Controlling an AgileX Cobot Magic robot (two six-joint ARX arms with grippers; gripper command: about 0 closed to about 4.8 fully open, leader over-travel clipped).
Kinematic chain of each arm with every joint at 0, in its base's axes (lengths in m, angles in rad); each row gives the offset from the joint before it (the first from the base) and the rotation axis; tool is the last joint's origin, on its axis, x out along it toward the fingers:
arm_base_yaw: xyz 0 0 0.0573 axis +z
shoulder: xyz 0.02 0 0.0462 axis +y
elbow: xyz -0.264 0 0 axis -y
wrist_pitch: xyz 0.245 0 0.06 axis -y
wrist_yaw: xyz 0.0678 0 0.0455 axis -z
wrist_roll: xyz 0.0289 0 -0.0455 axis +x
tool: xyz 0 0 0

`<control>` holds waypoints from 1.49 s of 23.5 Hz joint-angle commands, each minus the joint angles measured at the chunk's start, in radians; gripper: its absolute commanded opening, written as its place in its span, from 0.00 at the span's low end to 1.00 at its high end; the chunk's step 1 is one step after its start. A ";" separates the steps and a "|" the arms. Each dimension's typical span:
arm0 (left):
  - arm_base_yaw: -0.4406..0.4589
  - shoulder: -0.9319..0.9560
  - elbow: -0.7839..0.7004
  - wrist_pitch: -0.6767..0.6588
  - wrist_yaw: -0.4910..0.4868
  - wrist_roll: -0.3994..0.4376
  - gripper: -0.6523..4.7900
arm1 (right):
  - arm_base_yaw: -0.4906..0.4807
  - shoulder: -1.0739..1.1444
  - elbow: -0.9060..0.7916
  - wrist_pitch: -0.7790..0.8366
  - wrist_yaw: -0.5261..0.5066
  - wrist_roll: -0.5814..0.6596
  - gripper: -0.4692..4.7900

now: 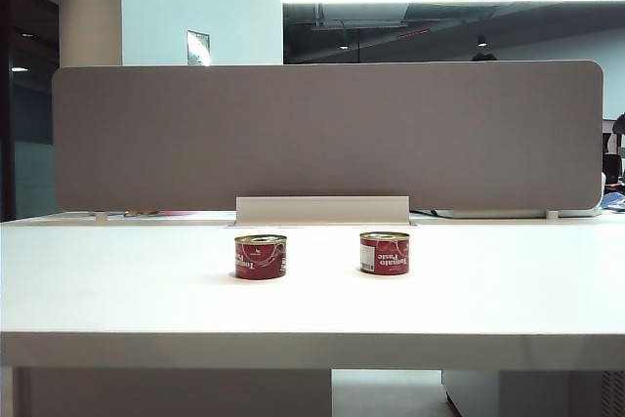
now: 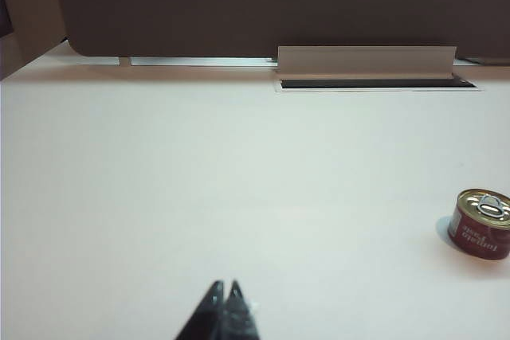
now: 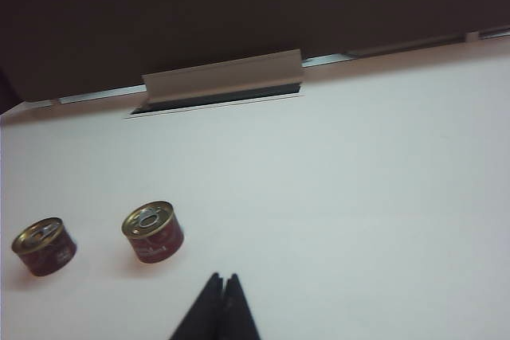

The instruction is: Stack a can of tomatoes on the right onto the can of tomatoes on the left.

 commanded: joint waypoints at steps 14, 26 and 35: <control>0.001 0.001 0.003 0.007 0.005 0.000 0.11 | 0.066 0.550 0.288 0.068 -0.013 -0.056 0.31; 0.001 0.001 0.003 0.007 0.005 0.000 0.11 | 0.157 1.015 0.554 0.070 -0.099 -0.106 0.64; 0.001 0.001 0.003 0.006 0.034 0.000 0.11 | 0.257 1.308 0.744 0.055 -0.096 -0.182 0.84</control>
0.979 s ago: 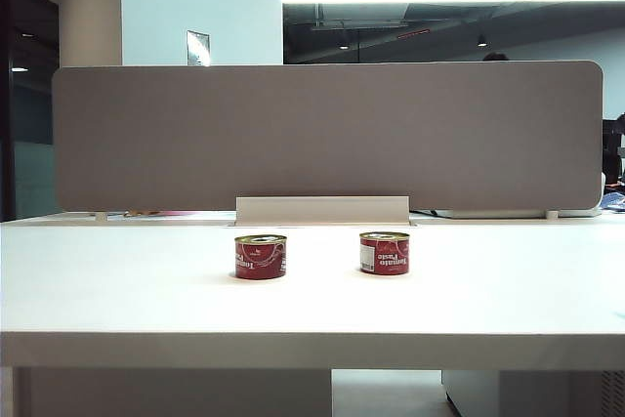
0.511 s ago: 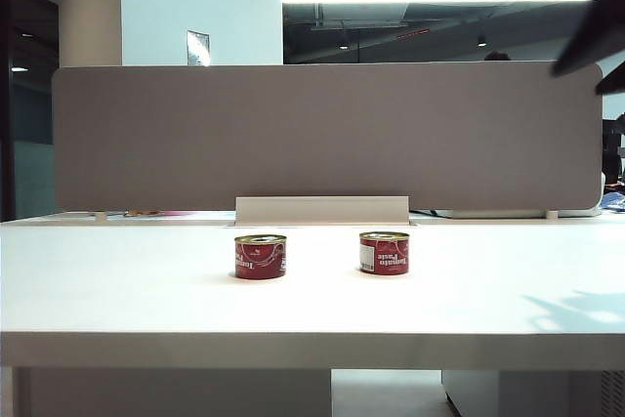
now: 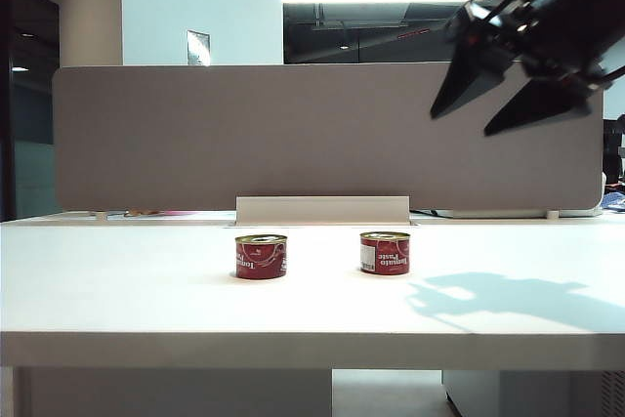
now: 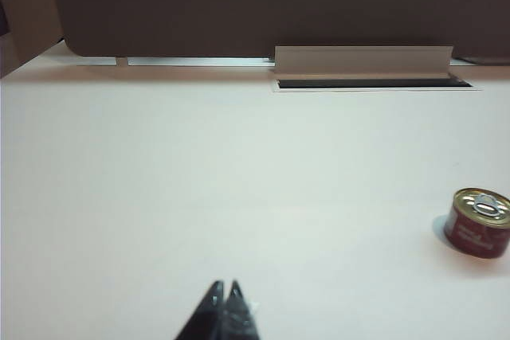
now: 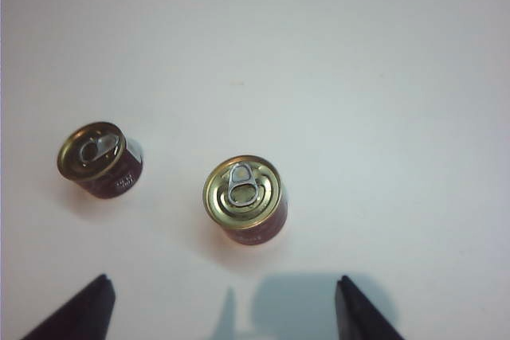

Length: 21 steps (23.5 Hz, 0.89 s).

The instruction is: Stack a can of tomatoes on the right onto the can of tomatoes on the left.

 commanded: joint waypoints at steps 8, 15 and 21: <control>0.000 0.001 0.003 -0.017 0.173 0.000 0.11 | 0.053 0.233 0.153 -0.018 0.014 -0.050 0.84; 0.000 0.001 0.003 -0.035 0.266 0.000 0.11 | 0.089 0.351 0.204 -0.031 0.035 -0.084 1.00; 0.000 0.001 0.003 -0.034 0.266 0.000 0.11 | 0.141 0.434 0.240 -0.030 0.155 -0.084 1.00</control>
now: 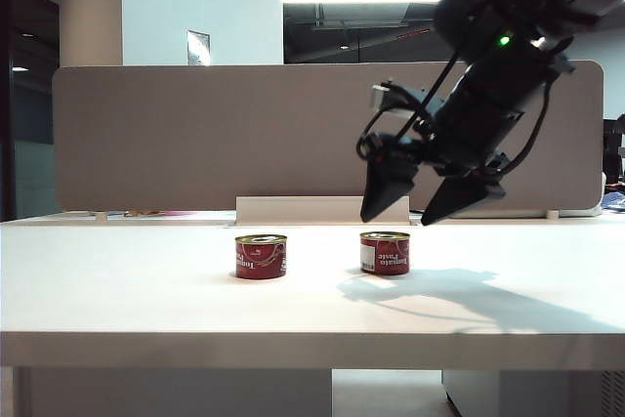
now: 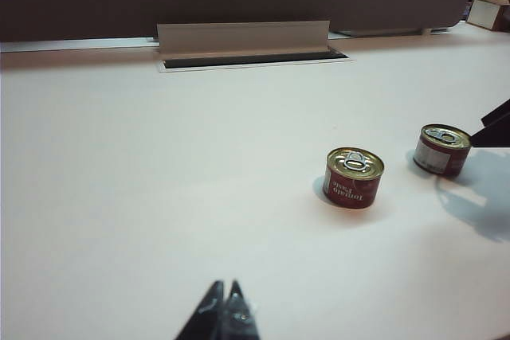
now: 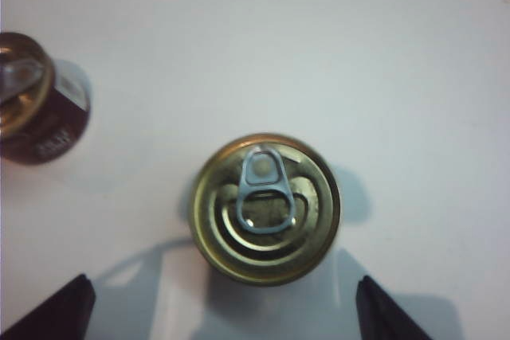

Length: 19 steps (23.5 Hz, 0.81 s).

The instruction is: Stack a can of tomatoes on the right onto the can of tomatoes on the left.

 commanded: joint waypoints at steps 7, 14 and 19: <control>0.000 0.001 0.003 0.013 0.002 0.000 0.11 | 0.034 0.049 0.016 0.030 0.066 -0.002 1.00; 0.000 0.001 0.003 0.014 0.003 0.000 0.11 | 0.035 0.083 0.017 0.087 0.066 0.017 1.00; 0.000 0.001 0.003 0.014 0.003 0.000 0.11 | 0.035 0.114 0.018 0.143 0.066 0.061 1.00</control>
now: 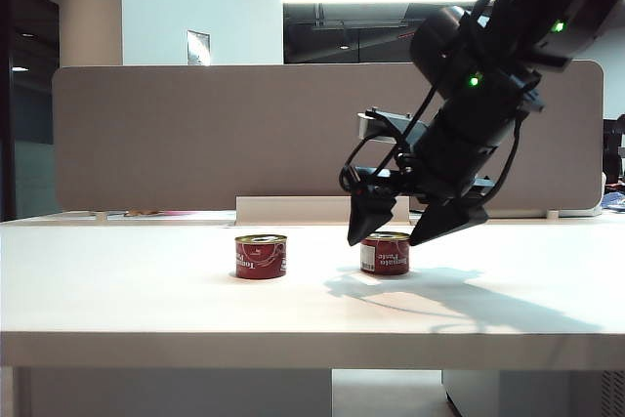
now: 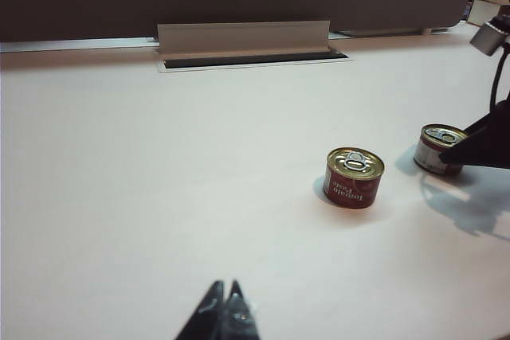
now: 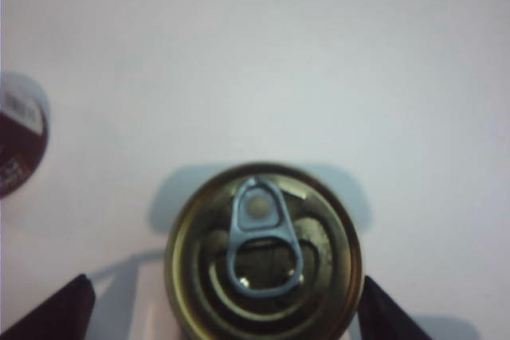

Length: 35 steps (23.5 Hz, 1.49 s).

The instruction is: Stack a can of tomatoes on the right onto the can of tomatoes on the left.

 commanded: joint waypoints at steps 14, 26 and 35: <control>0.000 0.000 0.003 0.014 0.003 0.000 0.11 | 0.001 0.039 0.011 0.077 0.006 0.018 0.65; 0.000 0.000 0.003 0.013 0.003 0.000 0.11 | 0.001 0.035 0.011 0.101 0.005 0.018 0.46; 0.000 0.000 0.003 0.013 0.002 0.000 0.11 | 0.001 0.006 0.031 0.102 -0.032 0.018 0.46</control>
